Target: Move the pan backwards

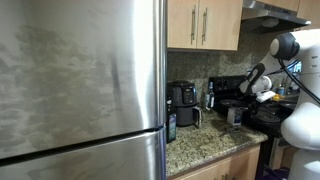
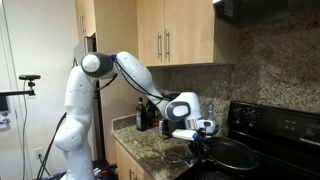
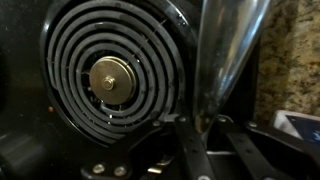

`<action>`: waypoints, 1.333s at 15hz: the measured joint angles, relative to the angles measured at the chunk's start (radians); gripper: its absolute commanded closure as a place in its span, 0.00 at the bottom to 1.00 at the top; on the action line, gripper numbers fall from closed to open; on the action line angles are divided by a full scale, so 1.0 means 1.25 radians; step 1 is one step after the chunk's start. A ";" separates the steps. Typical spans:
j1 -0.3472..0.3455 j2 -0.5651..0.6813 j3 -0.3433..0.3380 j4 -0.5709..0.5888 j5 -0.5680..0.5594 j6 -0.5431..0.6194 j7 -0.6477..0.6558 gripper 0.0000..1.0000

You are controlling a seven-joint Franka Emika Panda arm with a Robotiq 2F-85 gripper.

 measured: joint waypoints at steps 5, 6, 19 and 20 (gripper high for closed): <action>0.014 0.021 -0.003 0.073 0.001 -0.098 0.085 1.00; 0.011 0.038 -0.007 0.093 0.003 -0.105 0.106 1.00; 0.022 0.117 -0.003 0.182 0.014 -0.055 0.170 1.00; 0.025 0.118 -0.003 0.183 0.006 -0.053 0.170 1.00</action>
